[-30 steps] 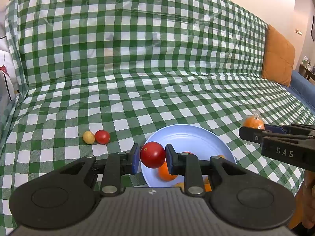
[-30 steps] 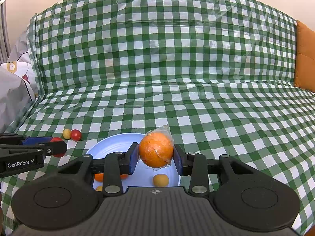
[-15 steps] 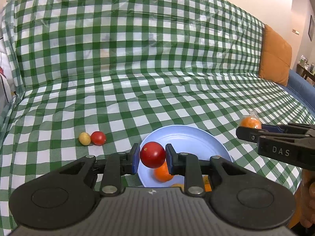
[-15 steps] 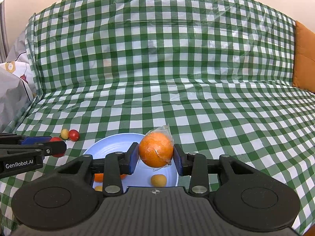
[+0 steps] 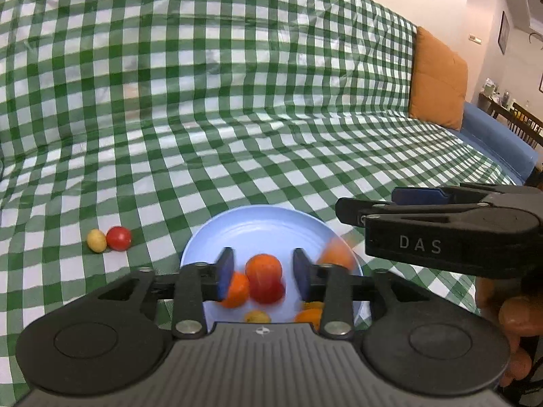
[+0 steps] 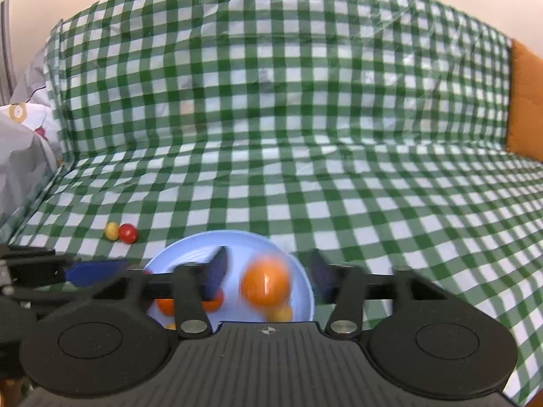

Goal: Organize fruits
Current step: 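Open both tools to drop the tangerine and tomato onto the plate, then move both open tools toward the yellow fruit and red tomato on the cloth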

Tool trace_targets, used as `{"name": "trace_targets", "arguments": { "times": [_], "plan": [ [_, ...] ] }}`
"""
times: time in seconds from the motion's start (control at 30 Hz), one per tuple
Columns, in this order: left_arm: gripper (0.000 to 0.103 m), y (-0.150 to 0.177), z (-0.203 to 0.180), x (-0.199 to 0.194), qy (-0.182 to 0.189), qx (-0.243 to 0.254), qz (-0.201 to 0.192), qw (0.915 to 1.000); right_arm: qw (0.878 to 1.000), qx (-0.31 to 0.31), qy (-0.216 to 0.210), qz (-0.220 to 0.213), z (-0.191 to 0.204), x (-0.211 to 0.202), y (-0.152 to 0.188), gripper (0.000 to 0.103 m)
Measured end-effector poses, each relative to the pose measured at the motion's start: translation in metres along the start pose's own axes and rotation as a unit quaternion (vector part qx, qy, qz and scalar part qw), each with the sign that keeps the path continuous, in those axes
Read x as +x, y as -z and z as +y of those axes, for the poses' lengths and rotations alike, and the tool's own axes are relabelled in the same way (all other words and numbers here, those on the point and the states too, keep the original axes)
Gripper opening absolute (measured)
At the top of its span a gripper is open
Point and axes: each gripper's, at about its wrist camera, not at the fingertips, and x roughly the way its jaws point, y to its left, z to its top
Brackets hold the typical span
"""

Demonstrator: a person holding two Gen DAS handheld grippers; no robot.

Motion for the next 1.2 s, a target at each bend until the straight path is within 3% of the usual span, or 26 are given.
{"name": "trace_targets", "arguments": {
  "times": [0.47,0.8,1.2],
  "plan": [
    [0.045,-0.001,0.007,0.001,-0.028,-0.007,0.004,0.9996,1.000,0.005,-0.001,0.009,0.001,0.001,0.000,0.068],
    [0.032,-0.001,0.011,-0.001,-0.032,-0.007,0.004,0.9995,1.000,0.001,-0.001,0.010,0.002,0.002,-0.001,0.068],
    [0.031,-0.002,0.012,0.001,-0.040,0.007,0.003,0.9992,1.000,0.000,0.001,0.008,0.002,0.004,-0.001,0.068]
  ]
}}
